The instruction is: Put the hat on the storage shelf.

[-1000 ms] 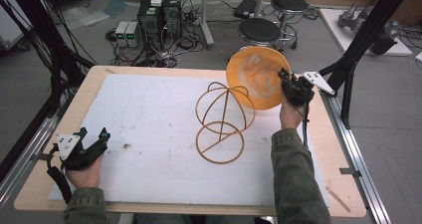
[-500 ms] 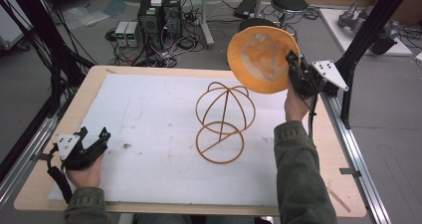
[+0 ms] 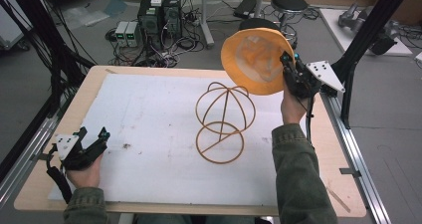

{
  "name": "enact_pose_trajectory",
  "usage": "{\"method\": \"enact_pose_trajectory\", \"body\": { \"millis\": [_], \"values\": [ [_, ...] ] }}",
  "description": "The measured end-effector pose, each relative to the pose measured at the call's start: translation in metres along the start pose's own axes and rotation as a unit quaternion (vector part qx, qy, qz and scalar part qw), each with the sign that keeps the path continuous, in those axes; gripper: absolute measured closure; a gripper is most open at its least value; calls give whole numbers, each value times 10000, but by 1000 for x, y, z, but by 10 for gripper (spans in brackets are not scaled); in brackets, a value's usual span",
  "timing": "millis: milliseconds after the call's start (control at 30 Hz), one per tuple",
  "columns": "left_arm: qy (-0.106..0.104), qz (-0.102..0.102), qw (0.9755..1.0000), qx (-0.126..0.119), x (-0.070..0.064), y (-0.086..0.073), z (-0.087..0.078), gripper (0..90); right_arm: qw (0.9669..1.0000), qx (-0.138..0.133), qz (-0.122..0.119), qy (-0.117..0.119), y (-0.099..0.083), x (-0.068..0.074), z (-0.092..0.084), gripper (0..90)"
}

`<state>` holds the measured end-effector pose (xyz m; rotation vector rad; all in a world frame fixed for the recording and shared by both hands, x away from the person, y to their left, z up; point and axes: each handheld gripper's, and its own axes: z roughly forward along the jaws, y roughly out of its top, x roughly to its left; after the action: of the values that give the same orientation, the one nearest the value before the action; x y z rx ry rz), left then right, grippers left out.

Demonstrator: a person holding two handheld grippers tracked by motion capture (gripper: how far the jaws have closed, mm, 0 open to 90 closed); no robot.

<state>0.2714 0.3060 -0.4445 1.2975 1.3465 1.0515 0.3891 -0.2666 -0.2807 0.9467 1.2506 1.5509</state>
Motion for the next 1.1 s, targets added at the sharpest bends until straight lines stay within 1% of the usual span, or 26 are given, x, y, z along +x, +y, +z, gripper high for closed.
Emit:
{"method": "enact_pose_trajectory", "body": {
  "millis": [167, 200, 233, 267, 300, 400, 433, 467, 500, 567, 600, 633, 667, 700, 733, 800, 833, 867, 900, 967, 1000, 1033, 1067, 1100],
  "values": [
    [8, -31, 10000, -21, 0, 0, -1, 319, 9997, -88, -99, 183, 8, 11, -8, 863],
    [8, -31, 10000, -21, 0, 0, -1, 319, 9997, -88, -99, 183, 8, 11, -8, 863],
    [11, -33, 10000, -25, 0, 0, -1, 319, 9996, -102, -115, 224, 9, 14, -9, 864],
    [9, -30, 10000, -16, 0, 0, -1, 319, 9993, -89, -166, 319, 10, 19, -11, 864],
    [9, -30, 10000, -16, 0, 0, -1, 319, 9990, -108, -226, 364, 11, 22, -12, 864],
    [21, -35, 10000, -23, 0, 0, -1, 319, 9983, -238, -181, 509, 14, 31, -16, 864],
    [21, -35, 10000, -23, 0, 0, -1, 319, 9983, -238, -181, 509, 14, 31, -16, 864],
    [11, -28, 10000, -24, 0, 0, -1, 319, 9974, -311, -129, 638, 18, 37, -21, 864],
    [11, -28, 10000, -24, 0, 0, -1, 319, 9968, -353, -130, 704, 19, 41, -23, 864],
    [-3, -27, 10000, -21, -1, 0, 0, 318, 9954, -424, -225, 828, 22, 49, -27, 863],
    [2, -25, 10000, -17, -1, 0, 0, 318, 9954, -424, -225, 828, 22, 49, -27, 863],
    [3, -27, 10000, -16, 0, 0, 0, 319, 9939, -475, -330, 939, 24, 57, -30, 861],
    [3, -25, 10000, -17, 0, 0, 0, 319, 9939, -475, -330, 939, 24, 57, -30, 861],
    [10, -32, 10000, -15, 0, 0, 0, 319, 9925, -481, -432, 1041, 26, 64, -34, 858],
    [12, -40, 10000, -18, 0, 0, 0, 319, 9915, -500, -507, 1085, 26, 68, -36, 857],
    [10, -51, 10000, -16, 0, 0, 0, 319, 9893, -528, -780, 1117, 26, 75, -40, 857],
    [5, -49, 10000, -17, 0, 0, 0, 319, 9893, -528, -780, 1117, 26, 75, -40, 857],
    [2, -47, 10000, -12, 0, 0, 0, 319, 9884, -516, -852, 1144, 26, 78, -42, 856],
    [0, -42, 10000, -8, 0, 0, 0, 319, 9866, -516, -905, 1255, 26, 83, -46, 856],
    [1, -44, 10000, -5, -1, 0, 0, 319, 9850, -483, -945, 1359, 27, 86, -50, 852],
    [5, -45, 10000, -7, -1, 0, 0, 319, 9850, -483, -945, 1359, 27, 86, -50, 852],
    [14, -48, 10000, -11, -1, 0, 0, 319, 9838, -485, -986, 1420, 27, 90, -53, 849],
    [14, -48, 10000, -11, -1, 0, 0, 319, 9838, -485, -986, 1420, 27, 90, -53, 849],
    [20, -58, 10000, -15, -1, 0, 0, 319, 9826, -490, -1084, 1427, 27, 92, -54, 845]
  ]
}}
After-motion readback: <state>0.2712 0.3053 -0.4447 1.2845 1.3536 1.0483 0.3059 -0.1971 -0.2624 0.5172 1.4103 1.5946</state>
